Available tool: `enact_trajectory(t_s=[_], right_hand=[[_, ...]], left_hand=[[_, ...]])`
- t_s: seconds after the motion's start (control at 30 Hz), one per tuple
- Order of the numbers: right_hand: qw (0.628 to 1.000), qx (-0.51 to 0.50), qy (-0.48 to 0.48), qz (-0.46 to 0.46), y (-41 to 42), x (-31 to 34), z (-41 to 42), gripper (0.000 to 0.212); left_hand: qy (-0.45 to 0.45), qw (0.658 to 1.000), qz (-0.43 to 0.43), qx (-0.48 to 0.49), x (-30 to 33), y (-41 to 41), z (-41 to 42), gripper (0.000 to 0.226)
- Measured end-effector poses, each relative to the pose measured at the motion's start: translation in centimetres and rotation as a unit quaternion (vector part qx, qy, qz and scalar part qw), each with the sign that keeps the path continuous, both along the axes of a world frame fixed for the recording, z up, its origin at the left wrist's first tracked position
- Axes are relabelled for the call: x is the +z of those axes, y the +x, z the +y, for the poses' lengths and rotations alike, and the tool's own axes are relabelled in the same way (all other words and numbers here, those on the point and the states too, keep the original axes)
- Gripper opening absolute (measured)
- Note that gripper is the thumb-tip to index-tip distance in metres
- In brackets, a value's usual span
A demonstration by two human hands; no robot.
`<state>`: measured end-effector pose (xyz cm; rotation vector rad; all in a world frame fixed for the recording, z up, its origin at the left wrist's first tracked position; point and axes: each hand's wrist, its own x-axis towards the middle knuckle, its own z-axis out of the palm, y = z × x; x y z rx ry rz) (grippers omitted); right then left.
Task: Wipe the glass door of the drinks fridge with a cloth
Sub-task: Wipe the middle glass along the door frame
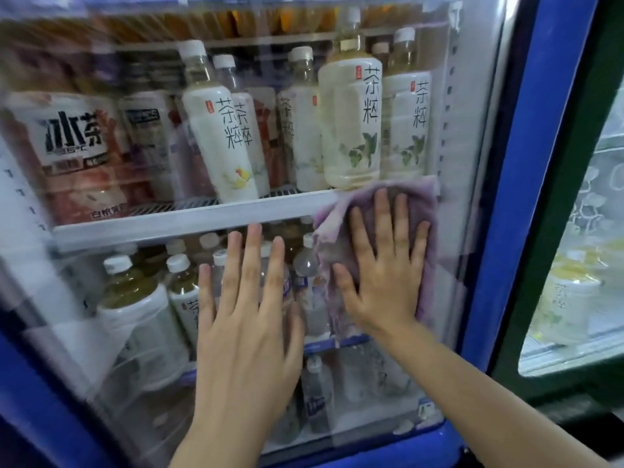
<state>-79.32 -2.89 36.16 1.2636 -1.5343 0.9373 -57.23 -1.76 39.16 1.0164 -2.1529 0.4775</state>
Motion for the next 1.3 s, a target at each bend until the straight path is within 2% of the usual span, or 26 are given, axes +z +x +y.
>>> enact_trajectory(t_s=[0.13,0.3,0.43,0.57,0.67,0.8,0.93,1.07,1.2,1.3], right_hand=[[0.993,0.007,0.063,0.100,1.5,-5.3,-0.3,0.086],[0.990,0.005,0.070,0.124,0.5,-4.9,-0.1,0.082],[0.997,0.017,0.027,0.072,1.0,0.4,-0.1,0.066],[0.999,-0.013,-0.038,0.018,1.2,8.1,-0.8,0.066],[0.998,-0.024,-0.052,0.007,1.9,9.3,-1.0,0.066],[0.999,-0.021,-0.029,0.037,2.8,6.5,-1.4,0.067],[0.991,0.009,0.054,0.123,4.7,-0.7,-2.0,0.069],[0.980,0.003,0.092,0.177,5.1,-4.9,-1.7,0.081],[0.978,0.017,0.086,0.188,5.6,-2.3,-1.4,0.081],[0.985,0.023,0.056,0.164,6.5,4.3,-2.1,0.072]], left_hand=[[0.014,1.000,0.007,0.003,-0.2,1.4,-0.9,0.072],[-0.002,1.000,-0.019,-0.006,-0.7,2.5,-1.5,0.077],[0.004,1.000,0.004,-0.025,-0.5,3.3,-1.3,0.078],[0.003,0.999,0.023,-0.033,0.1,4.0,-1.1,0.076],[0.014,0.998,0.053,-0.020,0.0,4.5,-1.2,0.080],[0.020,0.996,0.087,-0.004,-0.1,4.9,-1.3,0.079],[0.025,0.995,0.093,0.015,-0.4,5.3,-1.7,0.078],[0.031,0.994,0.102,0.027,-0.5,6.1,-2.1,0.075],[0.021,0.994,0.099,0.032,-0.5,7.3,-2.5,0.074],[0.025,0.993,0.105,0.044,-0.8,8.6,-2.7,0.074]])
